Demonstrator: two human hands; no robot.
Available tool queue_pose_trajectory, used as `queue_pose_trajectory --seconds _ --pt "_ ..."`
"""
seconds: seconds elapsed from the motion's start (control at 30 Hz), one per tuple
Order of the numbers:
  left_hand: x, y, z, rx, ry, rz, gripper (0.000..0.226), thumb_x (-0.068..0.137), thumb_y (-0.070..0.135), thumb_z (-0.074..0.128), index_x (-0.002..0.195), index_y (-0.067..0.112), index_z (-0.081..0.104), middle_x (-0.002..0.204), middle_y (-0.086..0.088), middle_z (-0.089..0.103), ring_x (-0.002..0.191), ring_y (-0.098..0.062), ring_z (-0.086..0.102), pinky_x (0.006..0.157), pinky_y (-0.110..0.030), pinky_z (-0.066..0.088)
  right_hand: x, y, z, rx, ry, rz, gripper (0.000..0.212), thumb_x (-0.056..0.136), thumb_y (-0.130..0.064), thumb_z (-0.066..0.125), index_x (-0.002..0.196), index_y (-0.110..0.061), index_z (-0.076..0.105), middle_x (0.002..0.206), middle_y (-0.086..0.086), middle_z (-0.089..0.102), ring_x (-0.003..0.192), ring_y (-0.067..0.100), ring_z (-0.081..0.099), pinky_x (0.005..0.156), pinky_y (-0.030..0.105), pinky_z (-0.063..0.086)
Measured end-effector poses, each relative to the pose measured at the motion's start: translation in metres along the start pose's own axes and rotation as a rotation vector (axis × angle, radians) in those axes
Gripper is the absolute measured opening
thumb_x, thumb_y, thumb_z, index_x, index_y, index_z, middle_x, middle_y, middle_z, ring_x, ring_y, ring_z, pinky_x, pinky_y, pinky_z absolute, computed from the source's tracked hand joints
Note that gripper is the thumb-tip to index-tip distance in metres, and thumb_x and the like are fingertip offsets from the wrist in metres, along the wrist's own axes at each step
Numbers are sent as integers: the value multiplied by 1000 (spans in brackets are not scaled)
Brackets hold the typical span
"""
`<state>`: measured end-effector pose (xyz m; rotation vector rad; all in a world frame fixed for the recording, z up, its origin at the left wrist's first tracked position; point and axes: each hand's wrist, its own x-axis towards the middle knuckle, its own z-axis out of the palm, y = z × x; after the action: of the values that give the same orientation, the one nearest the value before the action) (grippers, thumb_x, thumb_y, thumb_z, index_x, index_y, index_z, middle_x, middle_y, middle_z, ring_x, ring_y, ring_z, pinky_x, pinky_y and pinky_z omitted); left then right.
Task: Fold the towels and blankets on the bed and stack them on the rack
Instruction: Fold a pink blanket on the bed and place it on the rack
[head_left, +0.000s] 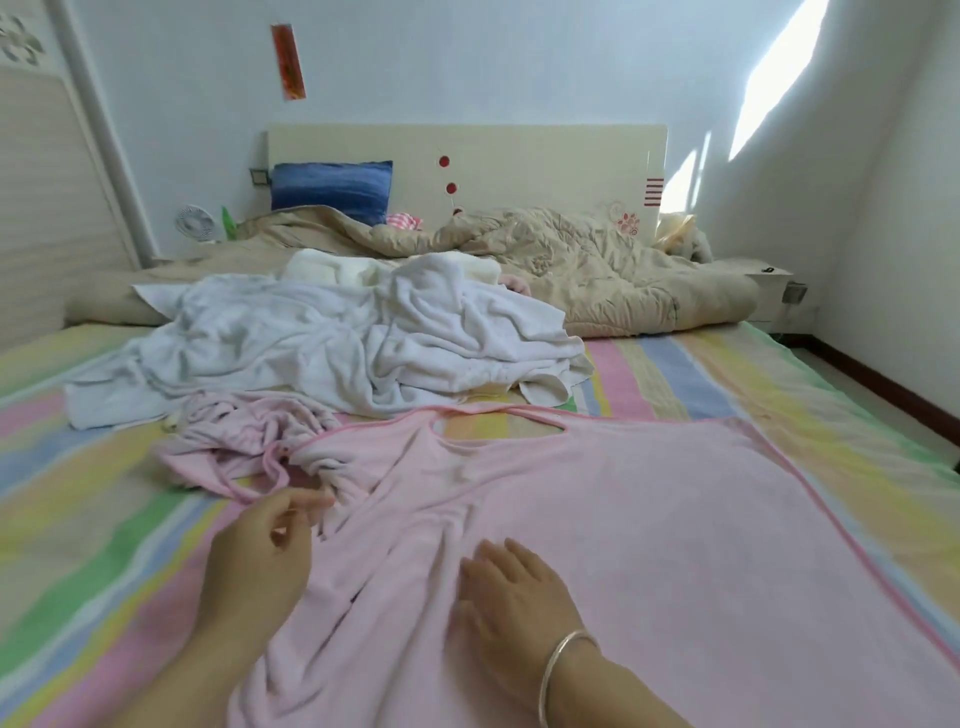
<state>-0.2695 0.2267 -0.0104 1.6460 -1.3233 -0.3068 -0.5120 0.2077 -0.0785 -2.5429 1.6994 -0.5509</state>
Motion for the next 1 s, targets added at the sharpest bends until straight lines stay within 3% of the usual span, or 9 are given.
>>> queue_pose_trajectory --seconds 0.1,0.23,0.4,0.53,0.67,0.77,0.87,0.93,1.0 --pt "-18 -28 -53 3 -25 -171 28 85 5 57 79 30 69 86 11 73 84 -16 69 76 -36 51 -14 -43 -3 -29 -72 -1 47 59 -43 37 85 -30 74 88 -11 72 79 13 72 63 31 59" --pt "-26 -71 -86 -66 -62 -383 33 88 -9 50 82 18 68 92 -3 72 79 -21 69 73 -34 50 -10 -102 -26 91 64 -45 58 46 -26 42 100 -26 63 97 -4 70 81 17 70 62 24 57" --pt "-21 -103 -85 -283 -44 -573 22 95 -6 41 95 4 61 90 -14 67 59 -22 65 44 -23 50 12 -177 -19 111 135 -287 57 55 -23 30 101 -29 61 105 -8 64 95 16 61 70 21 51" --pt "4 -119 -87 -362 -86 -603 21 97 -2 41 95 12 57 83 -18 68 45 -24 61 39 -26 46 58 -212 18 -21 46 -398 41 48 -29 61 88 -32 70 93 -12 67 86 13 65 69 19 52" --pt "34 -129 -97 -363 -159 -595 26 93 -5 38 97 15 54 86 -13 68 50 -25 63 43 -27 48 102 -226 47 -113 -69 -325 53 24 -28 81 76 -27 70 74 -8 65 67 17 64 58 23 52" --pt "59 -139 -103 -355 -180 -609 27 91 -5 37 101 14 54 92 -11 67 50 -23 63 44 -28 48 124 -232 52 -154 -135 -265 49 52 -21 77 100 -19 69 99 1 65 93 26 62 78 33 51" --pt "77 -146 -105 -344 -217 -617 27 90 -5 37 105 11 54 93 -11 66 50 -23 62 42 -27 48 143 -229 57 -212 -200 -159 49 83 -17 55 131 -16 48 134 5 45 127 27 39 104 36 36" --pt "86 -149 -105 -339 -256 -612 26 91 -5 36 105 9 53 91 -11 64 49 -22 60 41 -27 47 149 -233 60 -207 -140 -137 46 79 -17 54 125 -15 56 130 5 51 127 31 42 102 38 38" --pt "95 -153 -105 -323 -308 -594 24 92 -4 37 104 10 52 90 -11 65 48 -21 59 43 -28 48 155 -237 70 -194 -54 -151 39 62 -20 52 96 -18 71 104 2 66 107 34 59 87 39 49"
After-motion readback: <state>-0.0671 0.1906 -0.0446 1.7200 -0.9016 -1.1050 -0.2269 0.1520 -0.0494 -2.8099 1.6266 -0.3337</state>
